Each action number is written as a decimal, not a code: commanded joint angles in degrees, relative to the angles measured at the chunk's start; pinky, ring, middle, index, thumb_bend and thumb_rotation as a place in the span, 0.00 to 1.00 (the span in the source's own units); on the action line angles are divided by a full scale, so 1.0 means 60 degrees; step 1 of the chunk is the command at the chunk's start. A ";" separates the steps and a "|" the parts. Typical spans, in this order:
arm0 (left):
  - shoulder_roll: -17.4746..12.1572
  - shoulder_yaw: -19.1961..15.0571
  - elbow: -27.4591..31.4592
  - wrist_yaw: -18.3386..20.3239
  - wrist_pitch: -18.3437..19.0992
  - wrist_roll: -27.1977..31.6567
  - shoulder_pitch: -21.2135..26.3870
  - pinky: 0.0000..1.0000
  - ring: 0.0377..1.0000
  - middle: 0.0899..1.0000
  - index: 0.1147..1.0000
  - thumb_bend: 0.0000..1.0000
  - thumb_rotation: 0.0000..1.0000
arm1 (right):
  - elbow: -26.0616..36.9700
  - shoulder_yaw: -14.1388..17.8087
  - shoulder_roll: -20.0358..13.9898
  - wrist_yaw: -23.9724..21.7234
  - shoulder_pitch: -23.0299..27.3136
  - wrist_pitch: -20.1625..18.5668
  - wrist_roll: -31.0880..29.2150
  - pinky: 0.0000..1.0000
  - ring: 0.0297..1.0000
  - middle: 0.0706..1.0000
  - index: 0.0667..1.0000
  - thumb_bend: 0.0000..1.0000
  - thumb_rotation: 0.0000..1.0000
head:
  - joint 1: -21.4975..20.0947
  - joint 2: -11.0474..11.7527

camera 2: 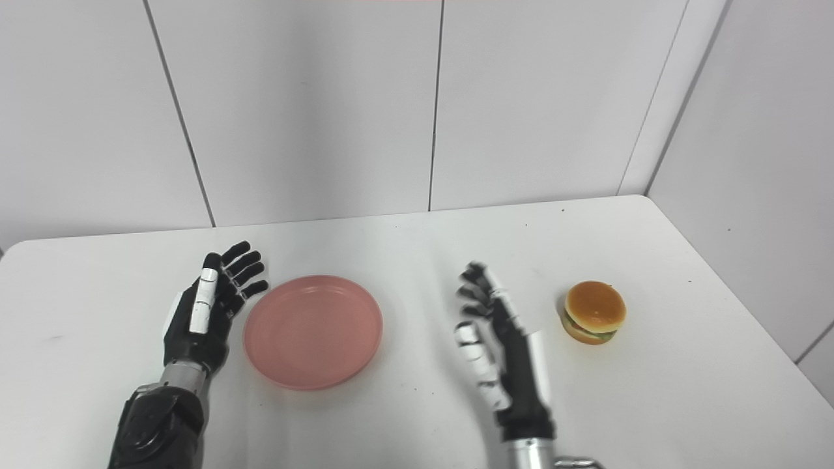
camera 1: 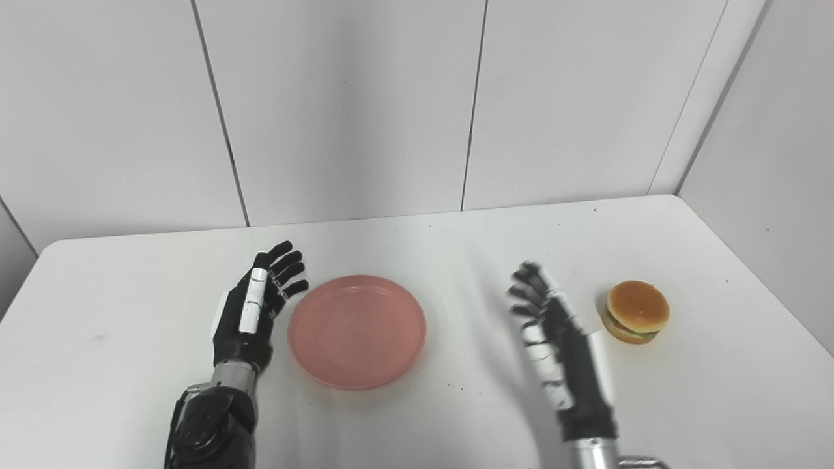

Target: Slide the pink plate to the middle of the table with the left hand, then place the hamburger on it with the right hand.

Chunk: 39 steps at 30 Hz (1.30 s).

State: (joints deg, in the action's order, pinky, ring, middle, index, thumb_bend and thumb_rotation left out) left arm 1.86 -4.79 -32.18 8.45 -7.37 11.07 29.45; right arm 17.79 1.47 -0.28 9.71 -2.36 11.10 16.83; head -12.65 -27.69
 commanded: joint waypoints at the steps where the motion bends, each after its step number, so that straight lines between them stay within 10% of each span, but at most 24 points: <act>1: -0.0035 0.0002 -0.0055 0.0004 0.0253 0.0072 0.0061 0.71 0.79 0.74 0.69 0.79 0.79 | 0.0488 -0.0034 -0.0176 0.0021 0.0265 0.0341 0.0793 0.71 0.77 0.81 0.84 0.75 1.00 | -0.0047 0.0003; 6: -0.0035 0.0041 -0.0110 -0.0144 0.0150 -0.0091 0.0115 0.71 0.78 0.74 0.68 0.77 0.80 | 0.0623 0.0311 -0.1147 0.0702 0.0987 0.0700 0.3674 0.67 0.77 0.78 0.79 0.69 0.99 | 0.0007 -0.0066; 13: 0.0011 0.0014 -0.0179 -0.0088 0.0100 0.0011 0.0206 0.72 0.78 0.74 0.68 0.78 0.79 | 0.0883 0.1107 -0.1885 0.0299 0.1862 -0.0781 0.4979 0.70 0.77 0.79 0.76 0.74 1.00 | -0.0148 -0.0109; 16: -0.0026 0.0038 -0.0269 -0.0057 0.0060 -0.0014 0.0255 0.72 0.78 0.74 0.68 0.80 0.78 | 0.0524 0.1309 -0.2451 -0.0036 0.2216 -0.1376 0.5800 0.70 0.79 0.80 0.73 0.72 0.85 | -0.0155 -0.0135; 26: -0.0212 -0.0066 -0.0164 -0.0007 0.0186 0.0118 0.0276 0.72 0.78 0.74 0.68 0.80 0.78 | -0.0738 0.1209 -0.3779 -0.0678 0.2598 -0.2614 0.6925 0.78 0.81 0.78 0.69 0.75 0.83 | -0.0177 -0.0025; 39: 0.0236 -0.0278 0.0013 -0.0107 0.0088 0.0453 0.0351 0.67 0.75 0.72 0.66 0.77 0.76 | -0.2723 0.0791 -0.4081 0.0115 0.2488 -0.3593 0.7683 0.66 0.76 0.75 0.66 0.76 0.69 | -0.0241 -0.0142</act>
State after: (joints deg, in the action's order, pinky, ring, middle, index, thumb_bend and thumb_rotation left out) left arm 2.62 -6.68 -32.86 8.16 -7.64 13.35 30.52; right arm 0.94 5.90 -22.96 8.30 11.34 -9.52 63.42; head -14.15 -28.48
